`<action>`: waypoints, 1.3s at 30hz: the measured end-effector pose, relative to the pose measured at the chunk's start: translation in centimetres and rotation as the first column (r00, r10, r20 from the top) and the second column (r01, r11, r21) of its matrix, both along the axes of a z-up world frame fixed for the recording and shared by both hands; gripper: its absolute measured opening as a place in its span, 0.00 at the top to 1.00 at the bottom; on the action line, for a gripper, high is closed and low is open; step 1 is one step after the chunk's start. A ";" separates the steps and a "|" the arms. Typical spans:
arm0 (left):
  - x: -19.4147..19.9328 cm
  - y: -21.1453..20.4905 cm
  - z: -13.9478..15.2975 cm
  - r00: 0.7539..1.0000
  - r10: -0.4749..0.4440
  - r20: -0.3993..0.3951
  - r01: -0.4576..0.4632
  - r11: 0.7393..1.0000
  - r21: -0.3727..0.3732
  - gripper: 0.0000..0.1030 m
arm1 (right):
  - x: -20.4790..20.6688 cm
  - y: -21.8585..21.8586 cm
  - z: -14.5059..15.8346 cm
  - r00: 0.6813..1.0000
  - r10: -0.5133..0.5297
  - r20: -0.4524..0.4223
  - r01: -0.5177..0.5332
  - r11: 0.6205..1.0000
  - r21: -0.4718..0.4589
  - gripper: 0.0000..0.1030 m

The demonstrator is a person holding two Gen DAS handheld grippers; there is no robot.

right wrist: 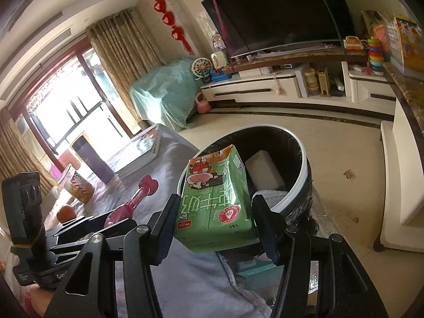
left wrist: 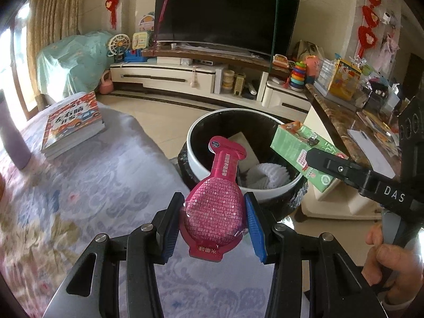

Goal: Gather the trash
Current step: 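Carry the pink brush and green carton over the trash bin with both grippers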

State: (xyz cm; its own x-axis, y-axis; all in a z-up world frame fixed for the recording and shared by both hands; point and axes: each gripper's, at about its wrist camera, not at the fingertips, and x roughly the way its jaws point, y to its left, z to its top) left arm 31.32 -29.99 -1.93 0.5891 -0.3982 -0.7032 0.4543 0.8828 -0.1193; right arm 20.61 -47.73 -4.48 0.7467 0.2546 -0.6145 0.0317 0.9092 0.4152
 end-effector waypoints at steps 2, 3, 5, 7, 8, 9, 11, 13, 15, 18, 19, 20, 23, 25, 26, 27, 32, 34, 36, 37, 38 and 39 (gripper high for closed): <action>0.5 -0.6 0.0 1.000 -0.004 0.001 0.004 1.000 0.006 0.57 | 0.3 -0.4 0.0 1.000 -0.003 -0.002 0.003 1.000 -0.003 0.45; 0.8 -0.8 0.0 1.000 -0.005 0.002 0.005 1.000 0.008 0.57 | 0.6 -0.5 -0.1 1.000 -0.003 -0.004 0.003 1.000 -0.004 0.45; 1.4 -1.5 -0.1 1.000 -0.008 0.000 0.008 1.000 0.014 0.57 | 0.9 -0.8 -0.2 1.000 -0.006 -0.007 0.006 1.000 -0.003 0.45; 2.0 -2.0 -0.2 1.000 -0.011 -0.001 0.011 1.000 0.019 0.57 | 1.3 -1.2 -0.3 1.000 -0.008 -0.012 0.008 1.000 -0.004 0.45; 2.2 -2.2 -0.2 1.000 -0.012 -0.001 0.012 1.000 0.021 0.57 | 1.6 -1.4 -0.3 1.000 -0.009 -0.013 0.009 1.000 -0.003 0.45; 2.5 -2.4 -0.2 1.000 -0.014 0.000 0.014 1.000 0.023 0.57 | 1.8 -1.6 -0.3 1.000 -0.010 -0.015 0.010 1.000 -0.002 0.45; 2.9 -3.1 -0.2 1.000 -0.018 0.004 0.018 0.999 0.029 0.57 | 2.1 -1.9 -0.4 1.000 -0.013 -0.017 0.013 1.000 0.001 0.45; 3.4 -3.7 -0.2 1.000 -0.024 0.007 0.024 0.999 0.035 0.57 | 2.5 -2.3 -0.5 1.000 -0.014 -0.020 0.014 1.000 0.001 0.45; 4.0 -4.2 -0.3 1.000 -0.027 0.008 0.027 0.999 0.039 0.57 | 2.9 -2.6 -0.5 1.000 -0.016 -0.022 0.016 1.000 -0.001 0.45; 4.7 -4.9 -0.4 0.999 -0.030 0.009 0.030 0.998 0.047 0.57 | 3.4 -2.9 -0.6 1.000 -0.017 -0.025 0.017 1.000 -0.002 0.45; 4.9 -5.1 -0.5 0.999 -0.032 0.008 0.031 0.998 0.048 0.57 | 3.5 -3.0 -0.6 1.000 -0.018 -0.026 0.018 1.000 -0.003 0.45; 5.2 -5.2 -0.5 0.999 -0.032 0.007 0.031 0.998 0.050 0.57 | 3.7 -3.1 -0.6 0.999 -0.018 -0.027 0.018 1.000 -0.004 0.45; 5.9 -5.6 -0.8 1.000 -0.029 0.002 0.029 0.998 0.053 0.57 | 4.2 -3.3 -0.7 0.999 -0.018 -0.035 0.018 1.000 0.003 0.45; 6.3 -5.8 -0.9 1.000 -0.027 0.001 0.027 0.998 0.054 0.57 | 4.5 -3.6 -0.8 0.999 -0.021 -0.039 0.021 1.000 0.004 0.45; 6.4 -5.7 -1.0 1.000 -0.026 0.000 0.026 0.998 0.054 0.57 | 4.6 -3.7 -0.8 0.999 -0.021 -0.040 0.021 1.000 0.005 0.45; 6.6 -5.9 -1.0 1.000 -0.025 -0.001 0.025 0.998 0.056 0.57 | 4.8 -3.8 -0.9 0.999 -0.021 -0.042 0.021 1.000 0.009 0.45; 7.4 -6.2 -1.2 1.000 -0.020 -0.006 0.020 0.998 0.061 0.57 | 5.2 -3.9 -0.9 0.999 -0.018 -0.044 0.018 1.000 0.007 0.45; 7.8 -6.5 -1.3 1.000 -0.018 -0.009 0.018 0.998 0.063 0.57 | 5.4 -3.9 -0.9 0.999 -0.017 -0.045 0.017 1.000 0.004 0.45; 8.1 -6.6 -1.3 1.000 -0.016 -0.010 0.017 0.998 0.063 0.57 | 5.4 -3.9 -1.0 0.999 -0.016 -0.047 0.016 1.000 0.003 0.45; 8.2 -6.7 -1.3 1.000 -0.016 -0.011 0.017 0.998 0.064 0.57 | 5.5 -3.9 -0.9 0.999 -0.016 -0.047 0.016 1.000 0.002 0.45; 8.2 -6.8 -1.4 1.000 -0.016 -0.012 0.016 0.998 0.065 0.57 | 5.6 -3.9 -1.0 0.999 -0.015 -0.048 0.015 1.000 0.001 0.45; 8.2 -6.9 -1.4 1.000 -0.016 -0.013 0.017 0.998 0.066 0.57 | 5.8 -4.0 -1.0 0.999 -0.014 -0.049 0.014 1.000 0.001 0.45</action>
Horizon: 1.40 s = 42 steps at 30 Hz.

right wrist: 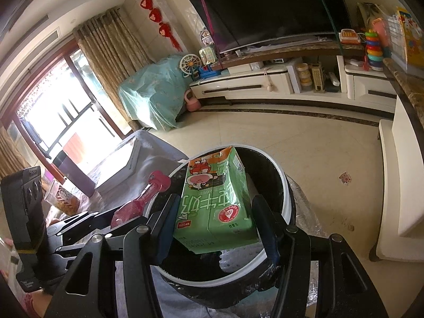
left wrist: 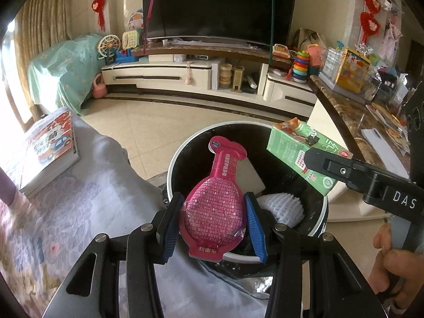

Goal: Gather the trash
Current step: 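Carry the pink brush and green carton over the trash bin with both grippers, then open both grippers to drop the brush and carton into the bin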

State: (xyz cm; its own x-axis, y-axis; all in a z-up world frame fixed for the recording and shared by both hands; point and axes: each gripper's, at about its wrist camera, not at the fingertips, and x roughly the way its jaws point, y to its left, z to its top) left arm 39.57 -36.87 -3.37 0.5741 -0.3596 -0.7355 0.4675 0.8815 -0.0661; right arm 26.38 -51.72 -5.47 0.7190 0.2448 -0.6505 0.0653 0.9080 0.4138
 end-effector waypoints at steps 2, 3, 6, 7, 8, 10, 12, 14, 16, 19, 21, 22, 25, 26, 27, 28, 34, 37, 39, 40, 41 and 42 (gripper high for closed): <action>0.1 -0.2 -0.2 1.000 0.001 -0.004 -0.001 1.000 0.003 0.57 | 0.1 0.0 0.0 1.000 0.000 -0.004 0.000 1.000 -0.003 0.45; 0.2 -0.2 -0.2 1.000 0.001 -0.006 -0.001 1.000 0.004 0.57 | 0.2 -0.1 0.0 1.000 -0.001 -0.006 0.001 1.000 -0.003 0.45; 0.3 -0.6 -0.4 1.000 0.002 -0.012 -0.002 1.000 0.006 0.57 | 0.4 -0.1 0.0 1.000 -0.004 -0.009 0.004 1.000 -0.005 0.45; 0.4 -0.7 -0.4 1.000 0.002 -0.013 -0.002 1.000 0.006 0.57 | 0.5 -0.1 0.0 1.000 -0.004 -0.009 0.004 1.000 -0.007 0.45; 0.5 -0.8 -0.4 1.000 0.002 -0.014 -0.002 1.000 0.007 0.57 | 0.5 -0.1 0.0 1.000 -0.005 -0.009 0.005 1.000 -0.008 0.45; 0.5 -1.0 -0.4 1.000 0.000 -0.015 0.001 1.000 0.010 0.57 | 0.5 -0.2 0.0 1.000 -0.005 -0.008 0.004 1.000 -0.010 0.45; 0.7 -1.1 -0.3 1.000 -0.002 -0.016 0.003 1.000 0.013 0.57 | 0.7 -0.3 0.1 1.000 -0.004 -0.008 0.003 1.000 -0.011 0.45; 0.8 -1.3 -0.3 1.000 -0.005 -0.017 0.006 1.000 0.017 0.57 | 0.6 -0.3 0.1 1.000 -0.004 -0.008 0.004 1.000 -0.013 0.45; 0.8 -1.4 -0.3 1.000 -0.007 -0.017 0.007 1.000 0.018 0.57 | 0.7 -0.2 0.2 1.000 -0.004 -0.010 0.004 1.000 -0.016 0.45; 0.9 -1.6 -0.2 1.000 -0.008 -0.017 0.008 1.000 0.022 0.57 | 0.8 -0.2 0.2 1.000 -0.003 -0.013 0.002 1.000 -0.018 0.45; 1.0 -1.8 -0.2 1.000 -0.010 -0.019 0.010 1.000 0.022 0.57 | 0.8 -0.3 0.2 1.000 -0.002 -0.016 0.001 1.000 -0.021 0.45; 1.0 -1.8 -0.2 1.000 -0.011 -0.020 0.012 1.000 0.023 0.57 | 0.9 -0.3 0.2 1.000 -0.001 -0.018 0.001 1.000 -0.022 0.45; 1.1 -2.1 -0.2 1.000 -0.017 -0.021 0.018 0.999 0.027 0.57 | 0.9 -0.4 0.2 1.000 -0.002 -0.022 0.002 1.000 -0.021 0.45; 1.1 -2.2 -0.2 1.000 -0.018 -0.021 0.019 0.999 0.029 0.56 | 1.0 -0.4 0.1 1.000 -0.002 -0.023 0.002 1.000 -0.020 0.45; 1.1 -2.3 -0.2 1.000 -0.019 -0.022 0.020 0.999 0.030 0.56 | 0.9 -0.4 0.1 1.000 -0.002 -0.023 0.002 1.000 -0.018 0.45; 1.1 -2.3 -0.2 1.000 -0.019 -0.023 0.020 0.999 0.031 0.56 | 1.0 -0.4 0.1 1.000 -0.001 -0.023 0.001 1.000 -0.018 0.45; 1.6 -2.5 -0.2 0.999 -0.019 -0.036 0.020 0.999 0.029 0.56 | 1.2 -0.3 0.2 1.000 0.003 -0.021 -0.004 1.000 -0.017 0.45; 1.8 -2.8 -0.2 0.999 -0.020 -0.035 0.021 0.999 0.034 0.56 | 1.3 -0.3 0.1 1.000 0.002 -0.020 -0.002 1.000 -0.014 0.45; 2.0 -2.8 -0.2 0.999 -0.018 -0.038 0.019 0.999 0.033 0.56 | 1.3 -0.3 0.1 1.000 0.002 -0.021 -0.003 1.000 -0.012 0.45; 2.1 -2.8 -0.2 0.999 -0.016 -0.041 0.018 0.999 0.033 0.56 | 1.3 -0.3 0.0 1.000 0.001 -0.021 -0.002 1.000 -0.012 0.45; 2.2 -2.9 -0.2 0.999 -0.015 -0.043 0.016 0.999 0.034 0.55 | 1.3 -0.4 0.0 1.000 0.000 -0.020 0.000 1.000 -0.012 0.45; 2.2 -3.0 -0.2 0.999 -0.015 -0.046 0.016 0.999 0.035 0.55 | 1.4 -0.4 0.1 1.000 -0.001 -0.020 0.001 1.000 -0.010 0.44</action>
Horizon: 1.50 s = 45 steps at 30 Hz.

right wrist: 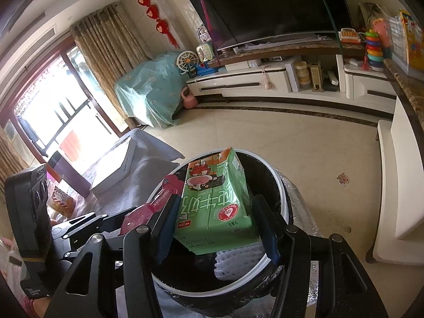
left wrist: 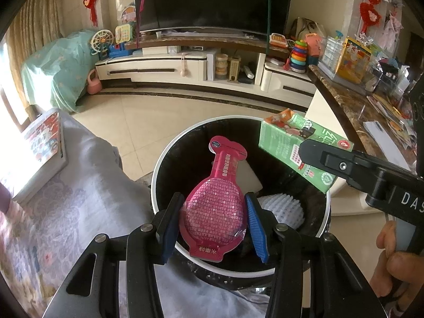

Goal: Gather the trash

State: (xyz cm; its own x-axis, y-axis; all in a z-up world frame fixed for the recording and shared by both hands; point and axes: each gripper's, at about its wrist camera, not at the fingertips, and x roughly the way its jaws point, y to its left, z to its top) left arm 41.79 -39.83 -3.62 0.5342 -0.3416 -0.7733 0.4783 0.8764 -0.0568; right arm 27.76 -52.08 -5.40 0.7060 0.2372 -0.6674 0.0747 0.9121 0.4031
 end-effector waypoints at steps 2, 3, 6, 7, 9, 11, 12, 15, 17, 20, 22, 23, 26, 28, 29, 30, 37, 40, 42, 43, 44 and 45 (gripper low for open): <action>0.1 -0.1 0.1 1.000 0.009 0.000 -0.009 1.000 0.009 0.54 | 0.0 -0.2 0.0 1.000 -0.009 0.001 0.009 1.000 0.012 0.42; 0.1 -0.1 0.2 1.000 0.012 0.003 -0.012 1.000 0.013 0.53 | -0.1 -0.3 0.0 1.000 -0.013 0.002 0.013 1.000 0.022 0.42; -0.4 0.2 0.5 0.999 0.031 0.020 -0.031 0.999 0.020 0.38 | -0.7 -0.6 0.3 0.999 -0.033 0.019 0.032 0.999 0.036 0.32; -0.6 0.3 0.6 0.999 0.036 0.027 -0.036 0.999 0.021 0.35 | -1.1 -0.7 0.5 0.999 -0.039 0.028 0.037 0.998 0.041 0.26; -1.2 0.5 0.6 0.998 0.045 0.034 -0.046 0.999 0.019 0.35 | -1.6 -0.8 0.8 0.998 -0.046 0.039 0.044 0.998 0.051 0.19; -2.1 1.3 0.6 0.998 0.057 0.027 -0.057 0.998 -0.002 0.34 | -2.2 -0.6 1.2 0.998 -0.050 0.047 0.047 0.997 0.055 0.13; -2.5 1.6 0.6 0.998 0.058 0.025 -0.058 0.998 -0.013 0.34 | -2.5 -0.4 1.4 0.998 -0.049 0.050 0.046 0.997 0.056 0.12; -4.4 3.0 0.7 0.996 0.082 0.034 -0.081 0.996 -0.044 0.32 | -3.7 0.3 1.8 0.997 -0.048 0.056 0.045 0.997 0.056 0.09; -6.0 4.4 0.8 0.993 0.106 0.043 -0.102 0.992 -0.081 0.26 | -4.5 0.9 2.0 0.997 -0.044 0.059 0.042 0.998 0.050 0.08; -8.6 6.5 0.8 0.989 0.139 0.054 -0.131 0.983 -0.129 0.25 | -6.1 2.2 2.2 0.997 -0.041 0.069 0.039 0.999 0.027 0.07; -10.6 7.8 0.8 0.985 0.162 0.064 -0.151 0.977 -0.152 0.25 | -7.2 3.3 2.4 0.996 -0.039 0.074 0.038 0.999 0.018 0.06; -11.7 8.4 0.7 0.982 0.173 0.072 -0.160 0.974 -0.161 0.24 | -8.0 3.8 2.5 0.996 -0.040 0.081 0.039 0.999 0.010 0.06; -14.6 10.7 0.5 0.974 0.209 0.091 -0.189 0.964 -0.184 0.24 | -10.0 5.4 2.8 0.993 -0.056 0.105 0.058 0.998 -0.024 0.05; -16.6 12.2 0.2 0.968 0.234 0.096 -0.211 0.956 -0.204 0.24 | -11.6 6.4 2.9 0.990 -0.065 0.123 0.072 0.996 -0.051 0.03; -17.5 12.8 0.1 0.965 0.244 0.097 -0.219 0.952 -0.212 0.24 | -12.0 6.7 2.9 0.990 -0.068 0.128 0.076 0.995 -0.061 0.02; -18.5 13.5 -0.1 0.961 0.257 0.100 -0.230 0.948 -0.218 0.24 | -12.6 7.1 3.0 0.988 -0.071 0.137 0.083 0.993 -0.081 0.02; -24.3 15.6 0.0 0.941 0.296 0.165 -0.252 0.936 -0.245 0.24 | -15.6 9.6 3.5 0.975 -0.086 0.202 0.124 0.975 -0.183 0.01; -26.3 16.2 0.7 0.930 0.300 0.213 -0.244 0.936 -0.255 0.23 | -16.7 10.4 4.1 0.966 -0.084 0.243 0.138 0.967 -0.213 0.00; -27.8 16.8 1.3 0.920 0.302 0.252 -0.234 0.935 -0.266 0.20 | -17.5 10.9 5.1 0.957 -0.064 0.284 0.134 0.963 -0.234 0.00; -28.8 16.9 1.8 0.908 0.309 0.283 -0.231 0.933 -0.276 0.15 | -17.8 11.1 5.7 0.949 -0.064 0.308 0.146 0.957 -0.249 0.00; -29.4 17.2 2.1 0.898 0.317 0.305 -0.232 0.931 -0.283 0.08 | -18.5 11.6 6.5 0.934 -0.066 0.352 0.172 0.945 -0.279 0.00; -29.9 17.6 2.3 0.888 0.326 0.326 -0.235 0.928 -0.288 0.05 | -19.0 11.9 7.1 0.921 -0.067 0.385 0.194 0.934 -0.301 0.00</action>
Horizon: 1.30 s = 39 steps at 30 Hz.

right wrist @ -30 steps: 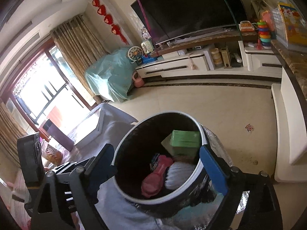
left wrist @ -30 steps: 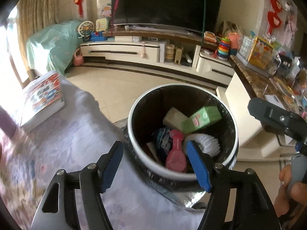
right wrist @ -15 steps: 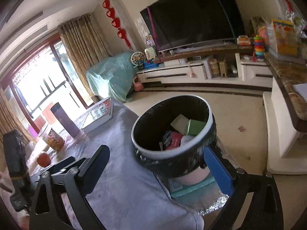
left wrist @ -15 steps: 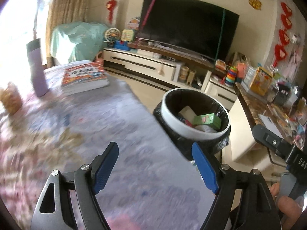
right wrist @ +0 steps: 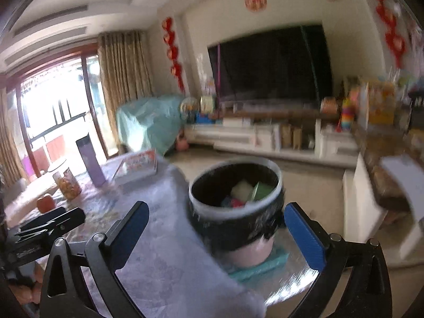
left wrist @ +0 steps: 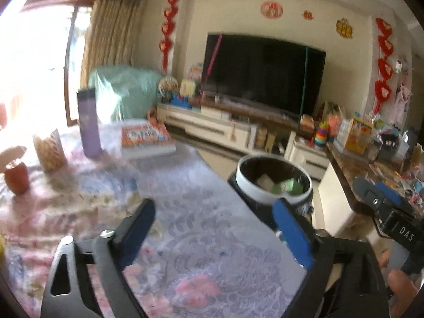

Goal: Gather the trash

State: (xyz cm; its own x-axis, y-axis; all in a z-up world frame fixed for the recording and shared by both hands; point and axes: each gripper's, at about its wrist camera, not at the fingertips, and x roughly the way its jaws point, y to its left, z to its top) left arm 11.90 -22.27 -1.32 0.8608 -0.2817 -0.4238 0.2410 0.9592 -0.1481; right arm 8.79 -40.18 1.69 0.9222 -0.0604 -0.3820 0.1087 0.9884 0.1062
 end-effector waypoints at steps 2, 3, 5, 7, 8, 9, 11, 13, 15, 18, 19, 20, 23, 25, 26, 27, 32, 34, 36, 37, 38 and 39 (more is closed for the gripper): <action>-1.5 0.4 0.1 0.998 0.028 0.051 -0.028 1.000 0.000 0.01 | -0.4 0.4 0.5 0.999 -0.023 0.031 0.024 0.999 -0.046 0.00; -2.0 0.4 0.0 0.997 0.038 0.064 -0.039 0.999 0.003 0.01 | -0.4 0.6 0.4 0.999 -0.030 0.032 0.032 0.997 -0.063 0.00; -2.8 0.2 -0.5 0.996 0.052 0.071 -0.053 0.998 0.022 0.01 | -0.2 0.7 0.1 0.999 -0.044 0.026 0.046 0.996 -0.076 0.00; -3.0 -0.1 -1.1 0.996 0.062 0.068 -0.064 0.997 0.036 0.01 | -0.2 0.5 -0.6 0.998 -0.056 0.020 0.057 0.996 -0.066 0.00; -3.0 -0.2 -1.3 0.996 0.062 0.064 -0.064 0.997 0.035 0.01 | -0.3 0.4 -0.8 0.998 -0.060 0.020 0.061 0.996 -0.063 0.00; -3.0 -0.3 -1.5 0.996 0.065 0.064 -0.067 0.997 0.031 0.01 | -0.4 0.4 -1.2 0.998 -0.064 0.022 0.066 0.996 -0.058 0.00; -3.3 -0.2 -1.8 0.995 0.069 0.068 -0.071 0.997 0.019 0.01 | -0.5 0.2 -1.6 0.998 -0.067 0.022 0.068 0.997 -0.047 0.00; -3.3 -0.4 -2.2 0.995 0.076 0.065 -0.079 0.996 0.033 0.01 | -0.7 0.2 -1.9 0.997 -0.073 0.020 0.074 0.996 -0.045 0.00; -2.8 -0.6 -2.2 0.995 0.074 0.070 -0.077 0.996 0.044 0.01 | -1.0 0.2 -2.2 0.997 -0.078 0.025 0.079 0.996 -0.046 0.00; -3.1 -0.8 -2.3 0.992 0.088 0.089 -0.094 0.994 0.063 0.01 | -1.5 0.4 -2.2 0.996 -0.079 0.045 0.081 0.995 -0.049 0.00; -3.2 -0.8 -2.3 0.991 0.091 0.093 -0.097 0.993 0.062 0.01 | -1.6 0.5 -2.2 0.996 -0.074 0.049 0.077 0.996 -0.049 0.00; -3.2 -0.7 -2.4 0.991 0.091 0.095 -0.097 0.993 0.061 0.01 | -1.7 0.6 -2.1 0.996 -0.068 0.053 0.071 0.996 -0.050 0.00; -3.3 -0.5 -2.5 0.991 0.091 0.097 -0.097 0.994 0.058 0.01 | -1.9 0.7 -2.2 0.996 -0.062 0.067 0.066 0.996 -0.058 0.00; -3.4 -0.4 -2.5 0.990 0.093 0.103 -0.100 0.993 0.059 0.01 | -2.0 0.8 -2.3 0.995 -0.062 0.072 0.067 0.996 -0.063 0.00; -3.4 -0.3 -2.7 0.990 0.092 0.104 -0.098 0.993 0.061 0.01 | -2.0 0.9 -2.3 0.995 -0.059 0.075 0.064 0.996 -0.063 0.00; -3.4 -0.3 -2.6 0.990 0.093 0.107 -0.100 0.993 0.062 0.01 | -2.0 1.0 -2.2 0.995 -0.058 0.076 0.063 0.996 -0.062 0.00; -3.7 0.0 -2.7 0.988 0.094 0.124 -0.101 0.993 0.059 0.01 | -2.2 0.8 -2.2 0.994 -0.056 0.089 0.061 0.997 -0.052 0.00; -3.8 0.0 -2.7 0.987 0.096 0.129 -0.104 0.993 0.062 0.01 | -2.4 0.7 -2.2 0.995 -0.053 0.090 0.057 0.997 -0.048 0.00; -3.8 0.1 -2.8 0.987 0.096 0.132 -0.106 0.992 0.064 0.01 | -2.4 0.7 -2.2 0.994 -0.051 0.093 0.055 0.997 -0.044 0.00; -3.9 0.1 -2.8 0.986 0.097 0.134 -0.107 0.992 0.066 0.01 | -2.5 0.6 -2.1 0.994 -0.048 0.096 0.052 0.998 -0.040 0.00; -3.9 0.1 -2.8 0.986 0.097 0.135 -0.107 0.992 0.067 0.01 | -2.5 0.6 -2.1 0.994 -0.046 0.098 0.050 0.998 -0.038 0.00; -3.9 0.1 -2.8 0.986 0.096 0.133 -0.105 0.992 0.066 0.01 | -2.5 0.6 -2.1 0.994 -0.045 0.100 0.049 0.998 -0.036 0.00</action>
